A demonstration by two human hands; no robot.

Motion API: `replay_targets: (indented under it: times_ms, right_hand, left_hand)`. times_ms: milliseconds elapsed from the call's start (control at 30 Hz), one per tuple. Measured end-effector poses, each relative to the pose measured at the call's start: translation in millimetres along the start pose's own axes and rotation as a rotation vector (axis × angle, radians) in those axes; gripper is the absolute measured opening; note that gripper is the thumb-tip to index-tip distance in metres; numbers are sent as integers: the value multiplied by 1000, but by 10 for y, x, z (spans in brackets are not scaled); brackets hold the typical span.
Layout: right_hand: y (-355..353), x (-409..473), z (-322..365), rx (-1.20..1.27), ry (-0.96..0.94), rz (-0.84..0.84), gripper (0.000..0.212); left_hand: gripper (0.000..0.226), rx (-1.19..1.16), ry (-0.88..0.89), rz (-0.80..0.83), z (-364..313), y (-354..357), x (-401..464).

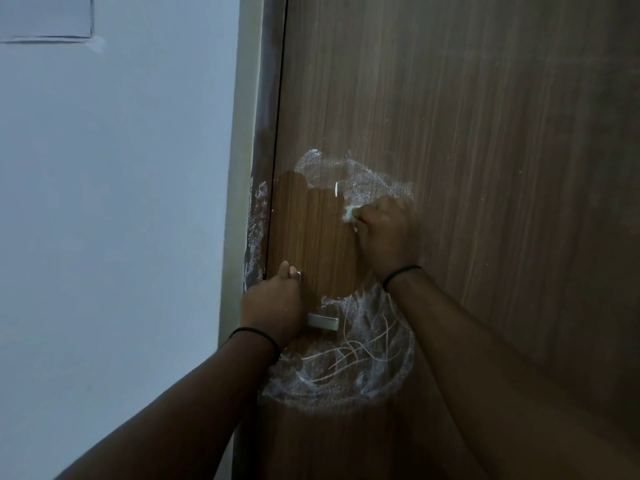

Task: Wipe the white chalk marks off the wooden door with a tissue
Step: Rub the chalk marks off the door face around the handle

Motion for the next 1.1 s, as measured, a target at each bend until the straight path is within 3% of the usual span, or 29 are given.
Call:
replay_targets:
  times_ms: [167, 433, 533, 667, 833, 1000, 1100]
  right_hand:
    - [108, -395, 166, 60, -177, 143, 17]
    - [-49, 79, -34, -23, 42, -20, 29]
    - [121, -51, 265, 12, -62, 87, 28]
    - [98, -317, 265, 24, -175, 87, 16]
    - [-62, 42, -80, -19, 80, -82, 22]
    - [132, -81, 367, 19, -54, 14, 18]
    - [184, -298, 303, 15, -99, 76, 18]
  left_hand:
    - [69, -15, 1, 26, 9, 18, -4]
    - [72, -30, -18, 11, 16, 87, 20]
    - [67, -38, -19, 7, 21, 86, 18]
    - [63, -31, -7, -8, 32, 81, 13]
    - [67, -28, -8, -21, 15, 136, 32]
    - [62, -25, 0, -45, 32, 104, 15]
    - [61, -14, 5, -19, 33, 97, 31]
Point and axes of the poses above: each hand's wrist, its own x-axis towards the middle knuckle, its own y-axis out of the palm, z = x × y, the point moved 7 cm from there along x, towards the middle knuckle, and after that the axes turned 3 degrees about -z, right-handed, at the moved point
